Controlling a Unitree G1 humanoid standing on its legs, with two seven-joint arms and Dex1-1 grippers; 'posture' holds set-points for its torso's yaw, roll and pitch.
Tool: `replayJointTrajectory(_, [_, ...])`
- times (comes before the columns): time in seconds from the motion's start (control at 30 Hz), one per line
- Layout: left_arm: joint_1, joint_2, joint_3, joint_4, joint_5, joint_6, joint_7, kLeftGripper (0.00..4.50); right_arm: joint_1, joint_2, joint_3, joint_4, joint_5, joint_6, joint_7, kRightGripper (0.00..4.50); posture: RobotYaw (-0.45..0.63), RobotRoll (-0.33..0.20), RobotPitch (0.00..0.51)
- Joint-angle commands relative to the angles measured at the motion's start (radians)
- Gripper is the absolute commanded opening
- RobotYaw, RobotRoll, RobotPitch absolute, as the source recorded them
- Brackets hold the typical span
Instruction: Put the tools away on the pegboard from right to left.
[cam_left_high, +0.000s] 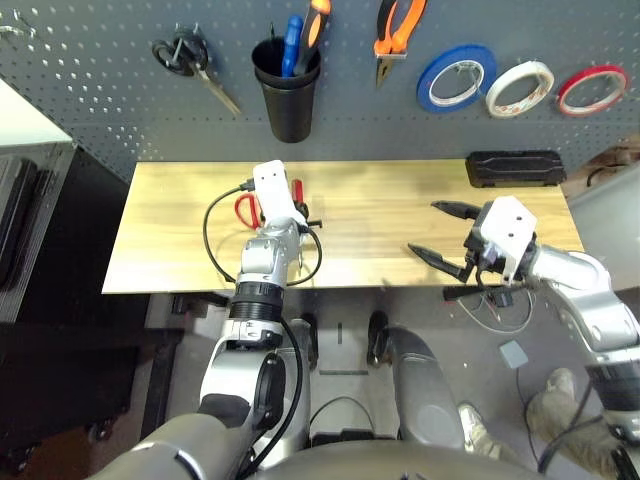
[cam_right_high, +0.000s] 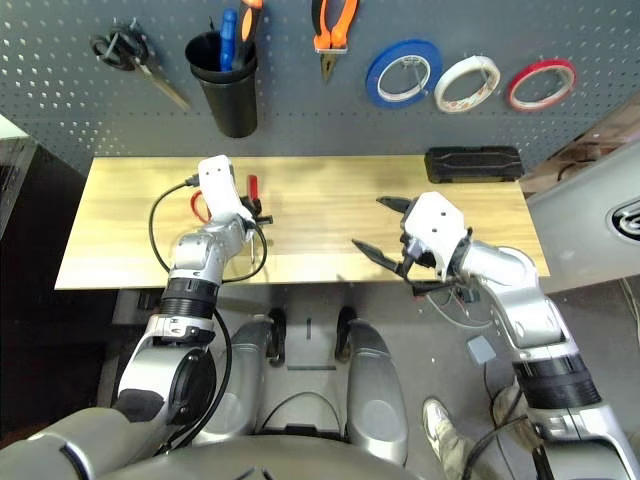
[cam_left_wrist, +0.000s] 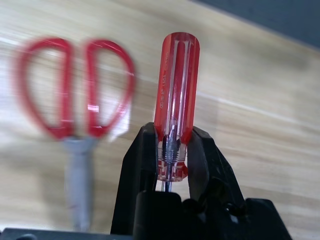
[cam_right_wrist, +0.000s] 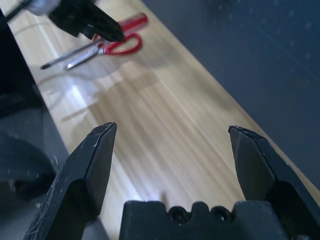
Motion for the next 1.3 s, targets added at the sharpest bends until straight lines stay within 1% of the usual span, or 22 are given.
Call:
replayJointTrajectory(0.03, [0.057, -0.025, 0.006, -0.156, -0.008, 0.090, 0.025, 0.85, -0.004, 0.007, -0.020, 0.059, 0.024, -0.013, 0.015, 4.50, 0.21, 0.000, 0.286])
replayJointTrajectory(0.13, [0.092, -0.025, 0.004, -0.293, -0.005, 0.126, 0.030, 0.85, -0.027, 0.029, -0.033, 0.114, 0.049, -0.022, 0.022, 4.50, 0.24, 0.000, 0.283])
replayJointTrajectory(0.23, [0.134, -0.039, 0.006, -0.404, -0.013, 0.096, 0.026, 0.85, -0.057, 0.040, -0.037, 0.174, 0.050, -0.041, 0.028, 4.50, 0.26, 0.000, 0.279])
replayJointTrajectory(0.33, [0.165, -0.043, 0.000, -0.476, 0.002, 0.041, 0.031, 0.85, -0.087, 0.047, -0.043, 0.231, 0.043, -0.084, 0.031, 4.50, 0.28, 0.000, 0.274])
replayJointTrajectory(0.43, [0.191, -0.058, -0.009, -0.547, -0.011, -0.021, 0.022, 0.85, -0.123, 0.053, -0.058, 0.285, 0.050, -0.113, 0.033, 4.50, 0.30, 0.000, 0.268])
replayJointTrajectory(0.5, [0.205, -0.064, -0.011, -0.579, -0.018, -0.088, 0.016, 0.85, -0.145, 0.052, -0.069, 0.318, 0.063, -0.120, 0.044, 4.50, 0.31, 0.000, 0.262])
replayJointTrajectory(0.6, [0.198, -0.059, -0.007, -0.602, -0.022, -0.216, 0.003, 0.85, -0.167, 0.048, -0.085, 0.355, 0.079, -0.145, 0.069, 4.50, 0.32, 0.000, 0.258])
replayJointTrajectory(0.67, [0.158, -0.054, 0.015, -0.633, -0.046, -0.279, -0.001, 0.85, -0.184, 0.045, -0.110, 0.376, 0.108, -0.164, 0.102, 4.50, 0.32, 0.000, 0.252])
replayJointTrajectory(0.73, [0.131, -0.033, 0.019, -0.645, -0.053, -0.314, -0.008, 0.85, -0.196, 0.045, -0.129, 0.391, 0.130, -0.180, 0.127, 4.50, 0.32, 0.000, 0.248])
replayJointTrajectory(0.97, [-0.014, 0.040, 0.029, -0.619, -0.105, -0.302, -0.053, 0.85, -0.233, 0.052, -0.204, 0.404, 0.220, -0.245, 0.201, 4.50, 0.29, 0.000, 0.234])
replayJointTrajectory(1.1, [-0.107, 0.076, 0.037, -0.585, -0.136, -0.283, -0.071, 0.85, -0.232, 0.034, -0.241, 0.366, 0.276, -0.224, 0.235, 4.50, 0.26, 0.000, 0.225])
replayJointTrajectory(1.3, [-0.197, 0.125, 0.047, -0.523, -0.176, -0.286, -0.107, 0.85, -0.238, 0.007, -0.285, 0.315, 0.328, -0.181, 0.231, 4.50, 0.21, 0.000, 0.215])
